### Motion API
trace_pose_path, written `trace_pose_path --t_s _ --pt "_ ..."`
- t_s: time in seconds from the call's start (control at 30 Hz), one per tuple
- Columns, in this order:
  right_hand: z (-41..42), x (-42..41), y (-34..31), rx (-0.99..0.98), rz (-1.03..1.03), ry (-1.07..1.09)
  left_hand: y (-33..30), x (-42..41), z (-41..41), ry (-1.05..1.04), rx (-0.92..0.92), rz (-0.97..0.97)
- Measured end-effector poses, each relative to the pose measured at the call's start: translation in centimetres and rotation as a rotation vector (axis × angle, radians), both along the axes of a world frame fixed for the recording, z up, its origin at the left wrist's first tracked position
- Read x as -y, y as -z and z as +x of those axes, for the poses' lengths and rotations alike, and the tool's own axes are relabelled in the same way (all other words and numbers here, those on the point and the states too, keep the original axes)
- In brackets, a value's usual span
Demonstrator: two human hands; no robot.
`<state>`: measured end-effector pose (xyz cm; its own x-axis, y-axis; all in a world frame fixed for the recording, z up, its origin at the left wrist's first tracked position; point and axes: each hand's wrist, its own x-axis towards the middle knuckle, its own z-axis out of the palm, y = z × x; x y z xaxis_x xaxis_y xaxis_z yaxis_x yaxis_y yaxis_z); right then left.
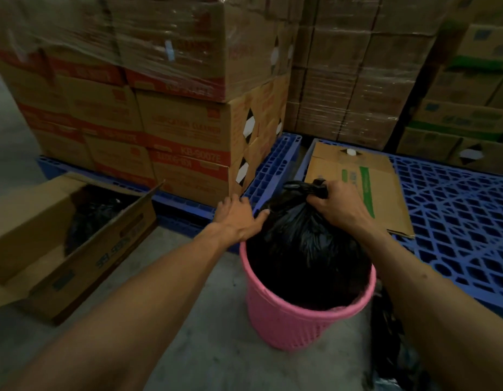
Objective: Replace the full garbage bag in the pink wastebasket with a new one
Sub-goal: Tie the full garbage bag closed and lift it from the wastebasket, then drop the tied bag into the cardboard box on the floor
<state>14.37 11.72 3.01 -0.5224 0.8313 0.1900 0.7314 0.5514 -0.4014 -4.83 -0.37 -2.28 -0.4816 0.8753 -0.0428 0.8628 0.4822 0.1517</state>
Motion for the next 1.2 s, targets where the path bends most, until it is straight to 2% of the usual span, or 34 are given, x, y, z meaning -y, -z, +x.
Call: trace_pose_path --t_s 0.4,0.6,0.73,0.9,1.2 --pt "-1.7 2.9 -25.3 0.169 -0.192 -0.062 -26.1 7.3 -1.5 -0.082 0.103 -0.273" --pt "-2.6 6.9 -39.0 0.241 -0.272 -0.068 -40.2 12.1 -0.8 -0.206 0.181 -0.305" --pt "-4.2 9.7 -46.2 0.248 -0.312 -0.109 -46.9 15.9 -1.5 -0.317 0.258 -0.265" --pt "-8.1 14.2 -50.9 0.338 -0.331 -0.182 -51.0 21.8 -3.6 -0.363 0.252 -0.276" --pt "-18.5 21.3 -50.7 0.432 -0.402 -0.287 -53.7 29.2 -13.2 -0.419 0.252 -0.313"
